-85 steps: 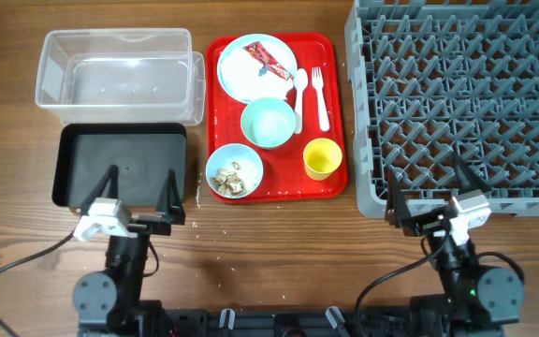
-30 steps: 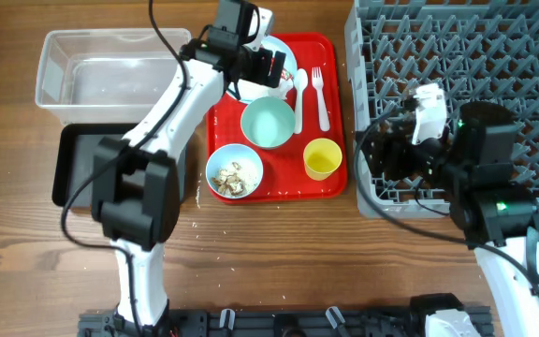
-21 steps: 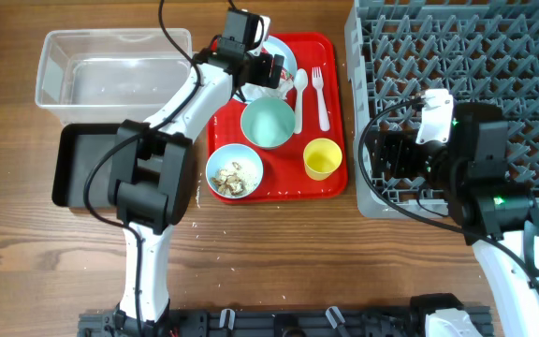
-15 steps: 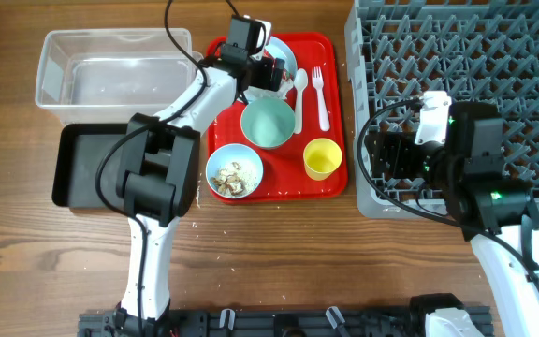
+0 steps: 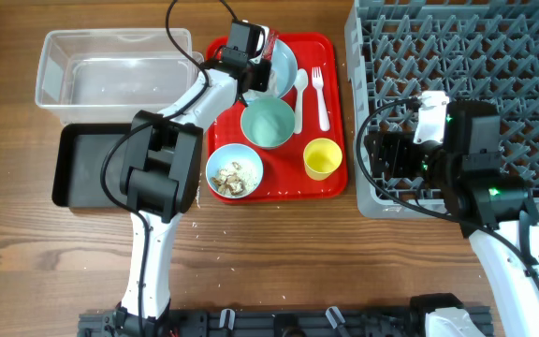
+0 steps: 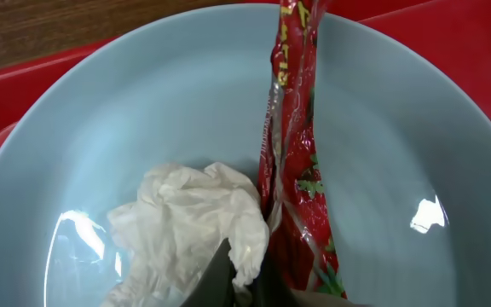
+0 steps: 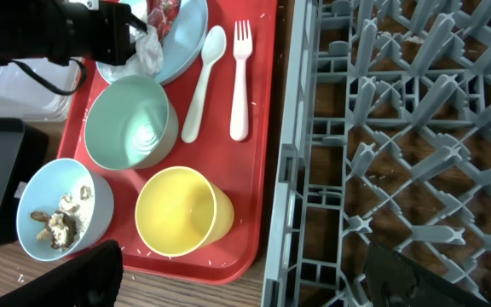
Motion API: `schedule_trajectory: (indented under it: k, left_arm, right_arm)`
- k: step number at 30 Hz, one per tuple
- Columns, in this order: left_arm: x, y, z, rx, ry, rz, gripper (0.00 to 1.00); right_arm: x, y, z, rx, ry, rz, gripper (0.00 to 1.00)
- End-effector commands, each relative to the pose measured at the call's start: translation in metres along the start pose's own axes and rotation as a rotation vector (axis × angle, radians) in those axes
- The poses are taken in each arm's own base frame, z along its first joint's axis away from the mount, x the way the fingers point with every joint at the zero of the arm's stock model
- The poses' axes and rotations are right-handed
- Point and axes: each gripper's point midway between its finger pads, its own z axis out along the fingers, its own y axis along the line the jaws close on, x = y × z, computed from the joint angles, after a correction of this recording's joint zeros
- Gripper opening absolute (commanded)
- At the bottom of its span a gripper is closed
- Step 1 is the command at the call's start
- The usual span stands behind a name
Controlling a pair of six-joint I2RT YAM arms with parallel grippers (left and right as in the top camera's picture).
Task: Sort waste into correct bins and load items into the dishwasher rack
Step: 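Carry the trash with the left gripper and drop it into the clear bin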
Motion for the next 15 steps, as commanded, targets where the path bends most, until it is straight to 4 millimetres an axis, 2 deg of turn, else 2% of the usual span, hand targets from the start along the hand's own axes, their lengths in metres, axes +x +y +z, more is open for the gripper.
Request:
schedule_trajectory:
  k: [1,5,10,15]
  left_arm:
    - [0.004,0.000,-0.002,0.003,0.024,-0.013,0.04]
    - [-0.032,0.001,-0.044,0.003,-0.050,-0.061,0.04]
    - [-0.075,0.011,-0.113,0.000,-0.154,-0.091,0.04]
    - [-0.097,0.027,-0.166,-0.015,-0.217,-0.112,0.04]
  right_arm:
    - [-0.007,0.000,-0.002,0.012,-0.014,0.012,0.92]
    - [-0.007,0.000,-0.002,0.012,-0.014,0.012,0.91]
    - [-0.008,0.000,-0.002,0.012,-0.015,0.012,0.91]
    - [-0.008,0.000,-0.002,0.012,-0.015,0.012,0.91]
